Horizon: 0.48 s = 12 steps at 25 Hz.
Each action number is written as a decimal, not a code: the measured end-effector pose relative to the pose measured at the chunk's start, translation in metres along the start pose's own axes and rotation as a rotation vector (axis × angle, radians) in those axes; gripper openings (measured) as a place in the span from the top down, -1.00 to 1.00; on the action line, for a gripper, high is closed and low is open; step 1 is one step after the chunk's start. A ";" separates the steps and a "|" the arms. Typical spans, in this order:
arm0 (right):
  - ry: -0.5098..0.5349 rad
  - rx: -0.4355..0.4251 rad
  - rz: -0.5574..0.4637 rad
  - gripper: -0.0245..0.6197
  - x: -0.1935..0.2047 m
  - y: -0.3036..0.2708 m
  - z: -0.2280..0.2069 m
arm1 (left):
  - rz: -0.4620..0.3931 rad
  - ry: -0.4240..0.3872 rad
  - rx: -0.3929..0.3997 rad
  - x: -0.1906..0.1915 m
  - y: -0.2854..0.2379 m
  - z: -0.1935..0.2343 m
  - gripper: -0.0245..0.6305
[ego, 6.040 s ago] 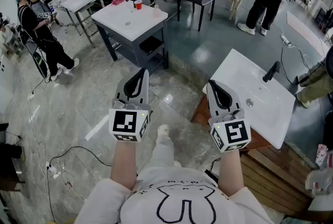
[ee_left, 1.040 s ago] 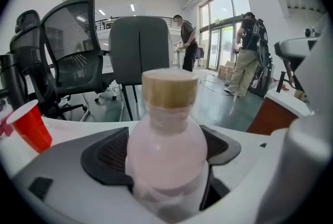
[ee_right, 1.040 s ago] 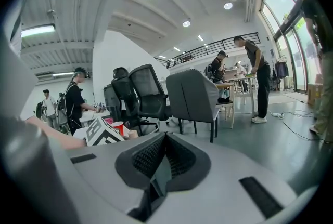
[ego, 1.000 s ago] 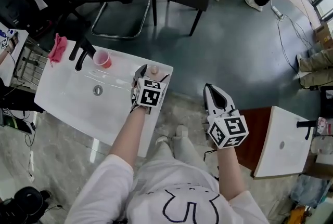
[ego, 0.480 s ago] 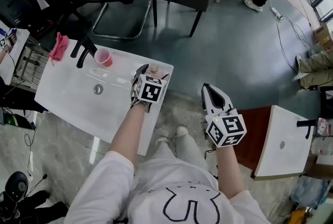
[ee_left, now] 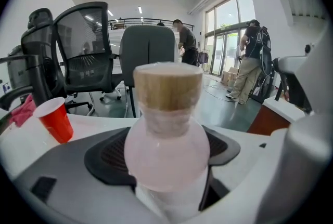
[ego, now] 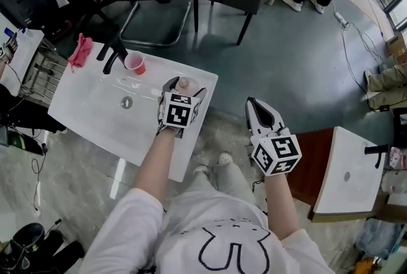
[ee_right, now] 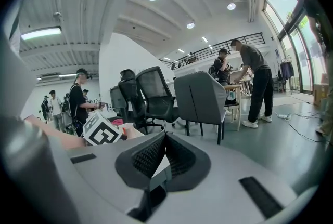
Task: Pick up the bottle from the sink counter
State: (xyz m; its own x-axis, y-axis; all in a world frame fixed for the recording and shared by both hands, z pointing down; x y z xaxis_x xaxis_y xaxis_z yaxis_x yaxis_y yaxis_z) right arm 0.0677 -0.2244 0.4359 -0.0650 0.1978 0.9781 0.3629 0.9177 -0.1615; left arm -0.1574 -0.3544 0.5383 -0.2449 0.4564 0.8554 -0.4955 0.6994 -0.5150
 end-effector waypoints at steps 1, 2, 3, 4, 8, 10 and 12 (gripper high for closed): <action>0.002 -0.004 -0.001 0.85 0.000 0.001 0.004 | -0.010 0.001 0.004 -0.002 0.005 0.000 -0.30; 0.003 -0.008 -0.003 0.85 -0.001 0.002 0.008 | -0.020 0.004 0.009 -0.003 0.010 0.000 -0.30; 0.004 -0.011 -0.006 0.85 -0.002 0.003 0.011 | -0.029 0.010 0.013 -0.005 0.016 0.000 -0.30; 0.005 -0.013 -0.008 0.85 -0.003 0.005 0.014 | -0.038 0.014 0.017 -0.007 0.021 -0.001 -0.30; 0.010 -0.023 -0.027 0.85 -0.007 0.009 0.025 | -0.069 0.010 0.030 -0.014 0.043 -0.002 -0.30; 0.014 -0.030 -0.038 0.85 -0.011 0.011 0.029 | -0.081 0.004 0.038 -0.017 0.053 -0.003 -0.30; 0.019 -0.042 -0.047 0.85 -0.016 0.012 0.033 | -0.093 -0.007 0.034 -0.022 0.062 -0.004 -0.30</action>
State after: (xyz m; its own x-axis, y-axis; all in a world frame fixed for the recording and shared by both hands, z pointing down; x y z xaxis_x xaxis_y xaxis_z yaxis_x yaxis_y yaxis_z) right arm 0.0422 -0.2045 0.4141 -0.0650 0.1477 0.9869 0.3989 0.9104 -0.1099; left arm -0.1792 -0.3186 0.4874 -0.2027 0.3865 0.8997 -0.5443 0.7193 -0.4317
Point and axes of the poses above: the fingertips, and each gripper's own axes: y backward along the fingers, z to its left, x out of its underside, the point moved 10 cm from there along y, backward along the fingers, and after that the axes turned 5 degrees about -z, right-handed, at the moved point
